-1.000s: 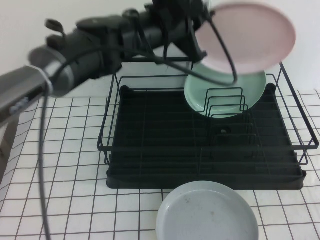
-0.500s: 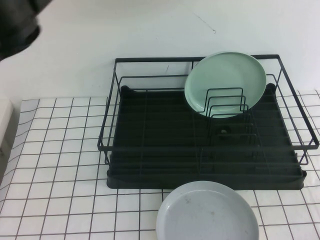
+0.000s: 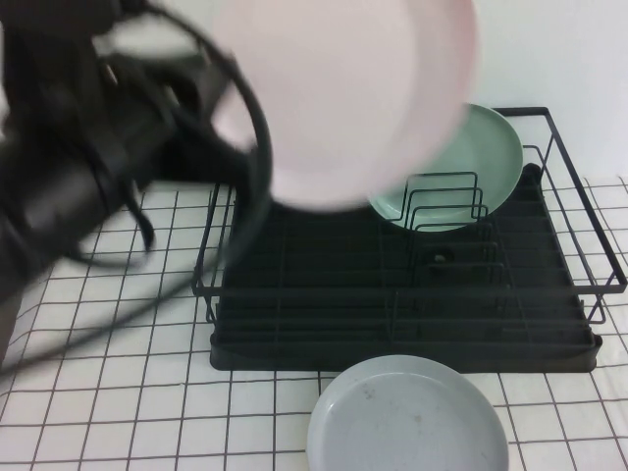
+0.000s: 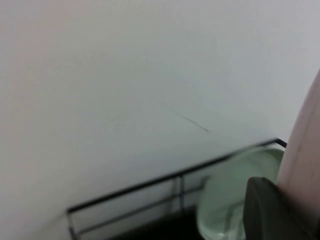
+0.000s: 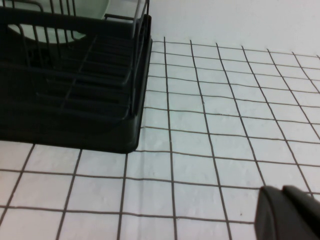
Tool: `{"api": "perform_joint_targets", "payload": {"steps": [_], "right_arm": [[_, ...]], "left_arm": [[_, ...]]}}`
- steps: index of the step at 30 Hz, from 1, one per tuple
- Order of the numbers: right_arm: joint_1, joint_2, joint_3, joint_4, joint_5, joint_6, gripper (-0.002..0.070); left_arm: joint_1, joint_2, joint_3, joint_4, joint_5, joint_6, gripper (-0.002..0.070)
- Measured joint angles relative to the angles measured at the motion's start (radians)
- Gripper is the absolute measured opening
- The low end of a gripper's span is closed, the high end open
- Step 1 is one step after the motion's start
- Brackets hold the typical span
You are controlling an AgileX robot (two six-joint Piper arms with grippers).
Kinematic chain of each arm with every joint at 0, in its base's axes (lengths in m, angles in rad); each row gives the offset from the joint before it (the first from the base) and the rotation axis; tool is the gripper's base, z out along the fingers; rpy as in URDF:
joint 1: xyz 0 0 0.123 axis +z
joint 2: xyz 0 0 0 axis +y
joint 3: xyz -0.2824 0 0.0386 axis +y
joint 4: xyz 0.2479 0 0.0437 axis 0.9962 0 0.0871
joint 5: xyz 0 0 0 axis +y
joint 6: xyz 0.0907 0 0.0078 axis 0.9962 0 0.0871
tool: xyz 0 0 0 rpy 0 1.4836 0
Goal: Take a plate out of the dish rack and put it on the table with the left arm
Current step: Place the plate from the table
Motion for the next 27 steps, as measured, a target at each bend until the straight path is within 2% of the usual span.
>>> {"api": "perform_joint_targets", "payload": {"steps": [10, 13, 21, 27], "right_arm": [[0.000, 0.000, 0.000, 0.000, 0.000, 0.000, -0.0003], [0.000, 0.000, 0.000, 0.000, 0.000, 0.000, -0.0003], [0.000, 0.000, 0.000, 0.000, 0.000, 0.000, -0.0003], [0.000, 0.000, 0.000, 0.000, 0.000, 0.000, -0.0003]], "left_arm": [[-0.007, -0.010, 0.194, 0.024, 0.398, -0.241, 0.0030], [-0.008, -0.010, 0.237, 0.055, 0.472, -0.375, 0.0030], [-0.008, 0.104, 0.318, 0.383, 0.532, -0.768, 0.0030], [-0.010, 0.244, 0.318, 0.561, 0.555, -0.938, 0.0030]]}}
